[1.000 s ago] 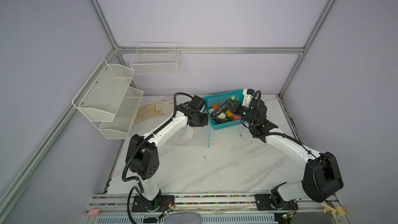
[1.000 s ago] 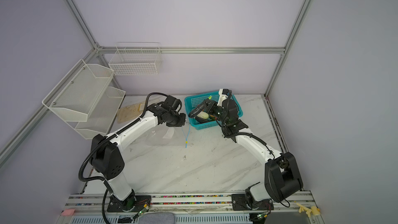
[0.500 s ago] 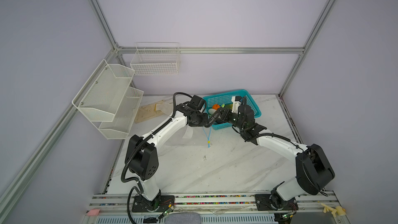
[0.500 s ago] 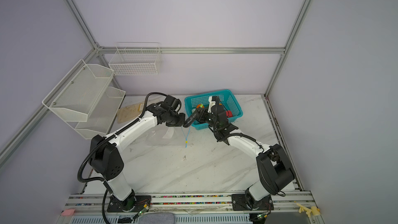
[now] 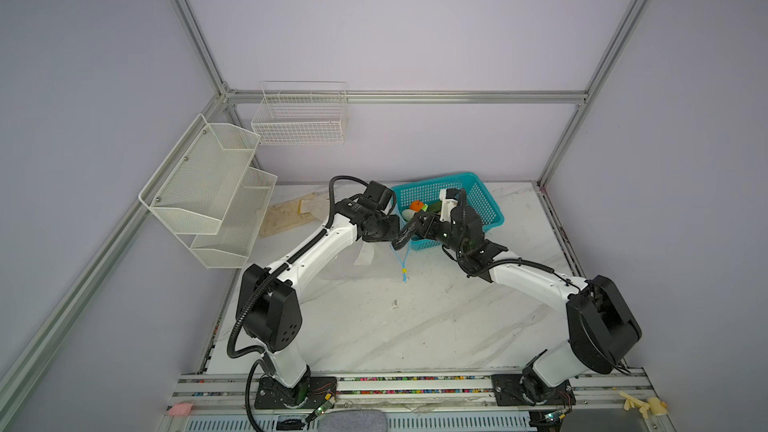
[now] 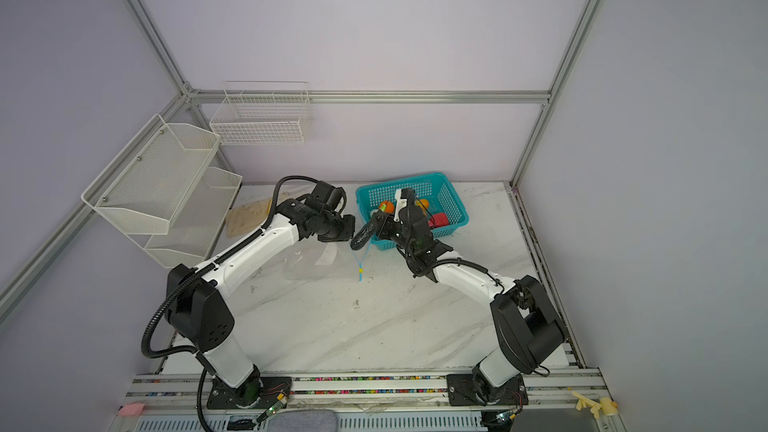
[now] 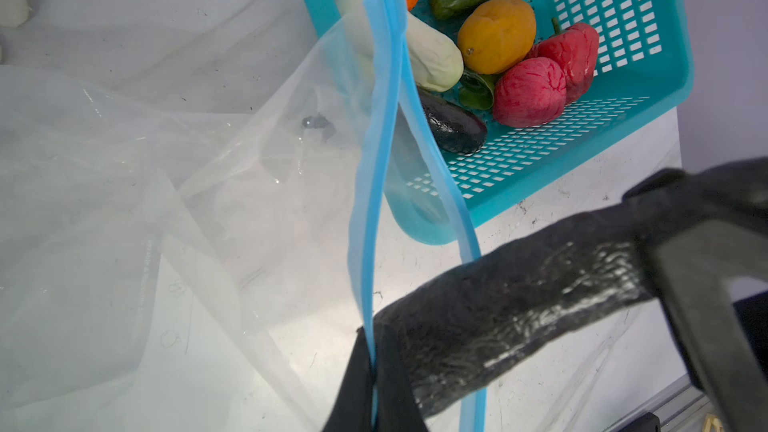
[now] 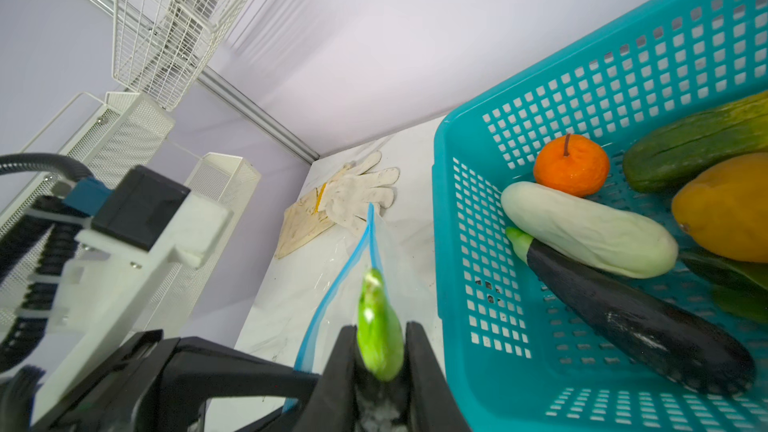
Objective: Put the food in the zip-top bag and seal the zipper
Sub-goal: 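Carry the eggplant toward the open bag beside the left gripper, then lower the eggplant into the bag and open the right gripper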
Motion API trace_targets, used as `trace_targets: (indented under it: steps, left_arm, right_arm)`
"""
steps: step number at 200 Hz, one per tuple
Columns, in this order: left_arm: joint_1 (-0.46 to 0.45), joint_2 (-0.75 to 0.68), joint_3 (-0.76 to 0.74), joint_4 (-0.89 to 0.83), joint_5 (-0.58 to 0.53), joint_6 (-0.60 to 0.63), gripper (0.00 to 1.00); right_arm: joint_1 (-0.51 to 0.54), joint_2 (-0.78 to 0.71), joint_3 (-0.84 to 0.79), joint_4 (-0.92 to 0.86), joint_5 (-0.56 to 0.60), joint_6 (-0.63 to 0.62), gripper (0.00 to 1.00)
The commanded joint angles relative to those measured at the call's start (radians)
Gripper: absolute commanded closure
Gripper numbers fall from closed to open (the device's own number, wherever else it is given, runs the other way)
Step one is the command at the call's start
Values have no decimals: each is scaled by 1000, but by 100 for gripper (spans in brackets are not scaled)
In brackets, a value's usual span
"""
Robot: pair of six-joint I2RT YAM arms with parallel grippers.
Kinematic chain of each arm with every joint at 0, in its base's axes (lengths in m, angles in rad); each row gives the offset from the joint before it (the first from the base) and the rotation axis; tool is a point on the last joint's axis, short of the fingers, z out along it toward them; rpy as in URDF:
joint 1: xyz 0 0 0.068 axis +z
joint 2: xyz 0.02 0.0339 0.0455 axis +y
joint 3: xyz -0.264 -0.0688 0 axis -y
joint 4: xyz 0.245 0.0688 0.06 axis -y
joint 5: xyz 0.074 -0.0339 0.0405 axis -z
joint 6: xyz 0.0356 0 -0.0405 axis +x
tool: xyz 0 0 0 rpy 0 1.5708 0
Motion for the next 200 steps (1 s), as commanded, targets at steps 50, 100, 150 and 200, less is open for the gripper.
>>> trace_targets:
  steps: [50,100,150,200]
  left_arm:
    - [4,-46,34,17,2,-14,100]
    - [4,-42,35,17,0,-13,100]
    - [4,-44,32,17,-1,-10,100]
    - [5,-65,28,16,-7,-5,100]
  right_arm:
    - [45,55,51,-12,5,-39,73]
    - [48,71,68,-12,-5,-42,63]
    - [48,63,82,-25,-5,-45,61]
    - [48,47,110,-67,-14,-52,60]
